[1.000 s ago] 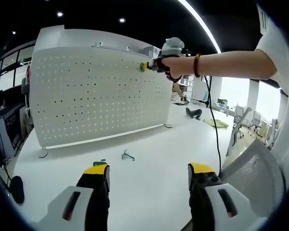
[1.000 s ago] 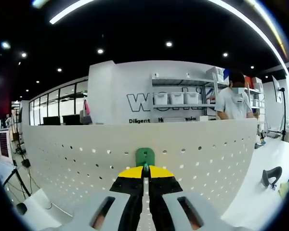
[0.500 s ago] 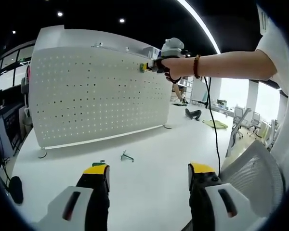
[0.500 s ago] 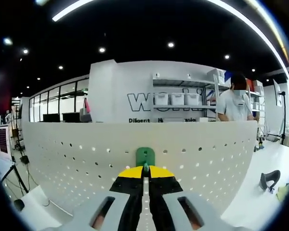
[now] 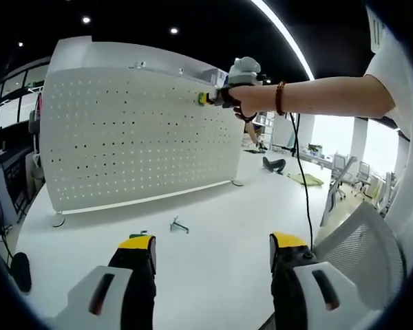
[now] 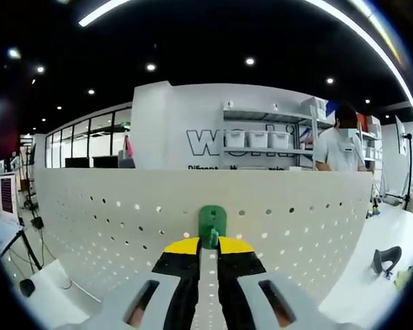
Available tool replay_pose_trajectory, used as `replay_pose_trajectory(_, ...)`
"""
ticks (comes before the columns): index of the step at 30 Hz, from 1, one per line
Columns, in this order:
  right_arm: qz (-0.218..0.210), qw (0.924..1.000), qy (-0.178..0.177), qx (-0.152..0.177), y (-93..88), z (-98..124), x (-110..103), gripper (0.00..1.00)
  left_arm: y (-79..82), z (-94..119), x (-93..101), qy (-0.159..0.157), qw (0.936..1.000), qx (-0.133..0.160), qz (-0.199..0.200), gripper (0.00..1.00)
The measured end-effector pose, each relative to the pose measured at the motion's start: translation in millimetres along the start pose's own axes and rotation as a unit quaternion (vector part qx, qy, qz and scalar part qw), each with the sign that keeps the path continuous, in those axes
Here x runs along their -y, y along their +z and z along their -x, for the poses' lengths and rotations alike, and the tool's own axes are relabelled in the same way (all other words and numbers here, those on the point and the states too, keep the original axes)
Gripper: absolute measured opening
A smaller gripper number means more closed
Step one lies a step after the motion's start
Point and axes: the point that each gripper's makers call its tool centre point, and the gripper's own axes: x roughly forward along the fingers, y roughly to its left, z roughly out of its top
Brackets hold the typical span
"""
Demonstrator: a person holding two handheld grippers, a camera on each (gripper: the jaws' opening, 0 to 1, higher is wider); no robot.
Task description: Insert the hook assembly into the mounting plate slot until the hook locks in place.
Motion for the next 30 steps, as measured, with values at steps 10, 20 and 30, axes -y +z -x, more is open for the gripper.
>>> replay_pose_trajectory(10, 0.017, 0.9998, -0.012, 0.005, 3.9, 0.6, 4.5, 0.01, -0.9, 0.7, 0.1, -0.002, 1.0, 0.0, 0.001, 0.68)
replay_pose_trajectory(20, -0.033, 0.9992, -0.02, 0.003, 2.7, 1.9, 5.5, 0.0, -1.9, -0.9, 0.7, -0.003, 1.0, -0.002, 0.003, 0.68)
replay_pose_trajectory(30, -0.007, 0.9988, -0.032, 0.035, 4.4, 0.1, 3.9, 0.0, -2.4, 0.9, -1.2, -0.001, 1.0, -0.003, 0.005, 0.68)
